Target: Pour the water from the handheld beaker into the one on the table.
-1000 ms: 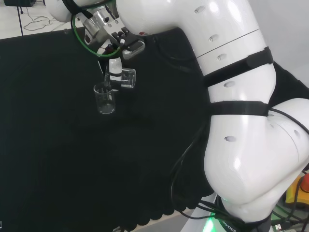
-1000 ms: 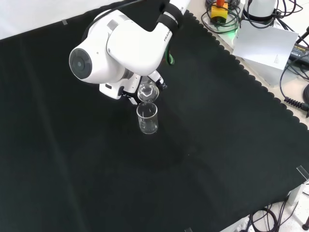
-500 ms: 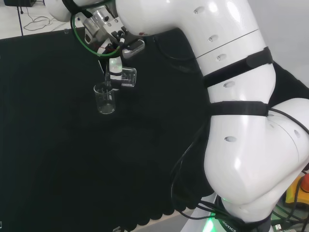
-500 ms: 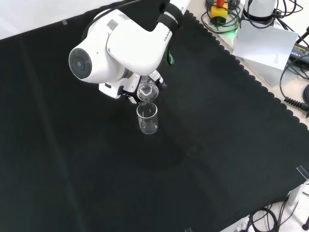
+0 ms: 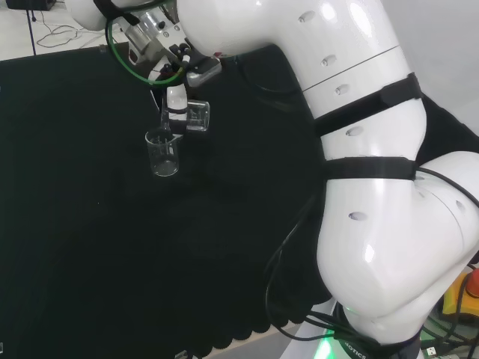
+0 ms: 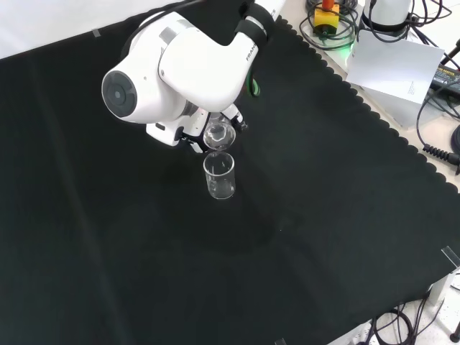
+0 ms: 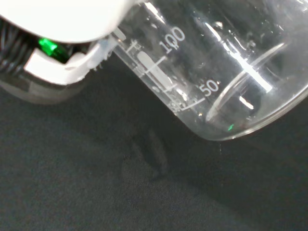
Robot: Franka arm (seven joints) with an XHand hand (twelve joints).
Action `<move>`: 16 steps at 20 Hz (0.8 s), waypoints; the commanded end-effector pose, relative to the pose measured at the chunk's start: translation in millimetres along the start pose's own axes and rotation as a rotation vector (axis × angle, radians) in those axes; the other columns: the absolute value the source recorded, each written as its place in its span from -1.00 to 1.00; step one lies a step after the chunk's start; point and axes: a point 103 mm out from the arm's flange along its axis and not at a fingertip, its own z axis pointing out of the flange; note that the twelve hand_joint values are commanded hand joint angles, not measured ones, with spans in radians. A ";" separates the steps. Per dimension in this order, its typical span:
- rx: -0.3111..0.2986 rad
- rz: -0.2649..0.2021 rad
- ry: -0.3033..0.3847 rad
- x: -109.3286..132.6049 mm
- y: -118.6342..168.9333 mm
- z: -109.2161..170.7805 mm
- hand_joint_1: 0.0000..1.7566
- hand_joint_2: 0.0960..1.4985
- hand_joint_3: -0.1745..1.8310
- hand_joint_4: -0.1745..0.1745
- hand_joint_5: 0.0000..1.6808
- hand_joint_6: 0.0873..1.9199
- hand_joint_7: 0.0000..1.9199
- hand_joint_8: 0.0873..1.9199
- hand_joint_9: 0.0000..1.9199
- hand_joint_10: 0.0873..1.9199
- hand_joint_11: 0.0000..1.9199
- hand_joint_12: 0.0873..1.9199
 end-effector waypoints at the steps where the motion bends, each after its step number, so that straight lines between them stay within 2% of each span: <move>1: 0.018 0.010 -0.020 3.7 -4.5 -6.4 0.28 -0.37 0.08 1.00 0.51 -0.20 0.87 -0.94 0.91 -1.00 0.45 -0.34; 16: 0.039 0.025 -0.043 4.0 -8.5 -7.3 0.28 -0.37 0.08 1.00 0.50 -0.19 0.87 -0.94 0.91 -1.00 0.45 -0.34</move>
